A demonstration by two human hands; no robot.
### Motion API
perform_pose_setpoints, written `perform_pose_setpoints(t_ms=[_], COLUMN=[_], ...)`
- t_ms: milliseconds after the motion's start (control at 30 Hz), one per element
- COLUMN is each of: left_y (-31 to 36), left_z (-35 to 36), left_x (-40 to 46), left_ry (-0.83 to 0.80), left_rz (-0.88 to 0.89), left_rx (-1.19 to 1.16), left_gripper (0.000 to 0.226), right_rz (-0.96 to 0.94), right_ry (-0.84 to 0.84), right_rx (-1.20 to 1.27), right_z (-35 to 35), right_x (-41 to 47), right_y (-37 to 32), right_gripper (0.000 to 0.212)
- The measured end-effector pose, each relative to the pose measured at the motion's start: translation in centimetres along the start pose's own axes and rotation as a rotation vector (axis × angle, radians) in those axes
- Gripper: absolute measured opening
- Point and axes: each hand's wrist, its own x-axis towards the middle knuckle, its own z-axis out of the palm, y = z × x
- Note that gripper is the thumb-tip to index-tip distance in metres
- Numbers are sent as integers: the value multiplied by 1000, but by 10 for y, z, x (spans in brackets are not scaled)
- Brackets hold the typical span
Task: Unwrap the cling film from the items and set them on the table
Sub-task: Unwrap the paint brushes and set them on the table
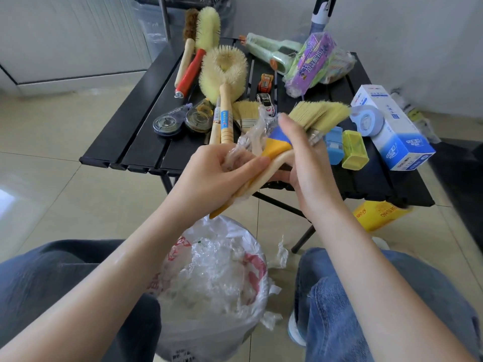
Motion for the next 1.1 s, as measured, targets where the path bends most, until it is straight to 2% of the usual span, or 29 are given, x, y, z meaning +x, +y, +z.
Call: perform_pose_setpoints(t_ms=[33, 167, 367, 433, 467, 600, 700, 767, 867, 900, 933, 1000, 1033, 1100], left_y=[-1, -6, -6, -7, -7, 0, 2, 6, 2, -5, -12, -31, -42, -67], left_z=[0, 7, 0, -7, -10, -18, -29, -36, -46, -49, -51, -56, -56, -52], left_x=[0, 0, 6, 8, 8, 3, -2, -3, -7, -8, -12, -22, -25, -26], left_ry=[30, 134, 323, 311, 281, 144, 60, -91, -421, -452, -511, -618, -644, -616], left_rz=[24, 69, 56, 41, 47, 132, 128, 81, -47, -94, -92, 36, 62, -22], left_rx=[43, 132, -33, -77, -98, -98, -84, -45, 102, 118, 158, 261, 285, 299], left_gripper=[37, 44, 37, 26, 24, 44, 33, 22, 20, 16, 16, 21, 21, 31], right_rz=[1, 35, 54, 58, 49, 32, 27, 26, 26, 26, 25, 24, 21, 9], right_ry=[-11, -12, 138, 190, 199, 112, 18, -21, -74, -97, -129, -212, -257, -338], right_rx=[-38, -28, 167, 253, 267, 254, 250, 209, 185, 183, 176, 143, 116, 49], right_z=[0, -3, -14, -22, -26, -26, -23, -22, -20, -19, -17, -12, -9, -3], right_x=[0, -1, 4, 6, 7, 2, -2, -5, -9, -12, -14, -22, -26, -35], right_y=[1, 7, -2, -9, -11, -11, -10, -10, -8, -8, -6, -2, 2, 12], right_gripper=[38, 14, 9, 17, 19, 20, 25, 28, 26, 23, 20, 16, 16, 15])
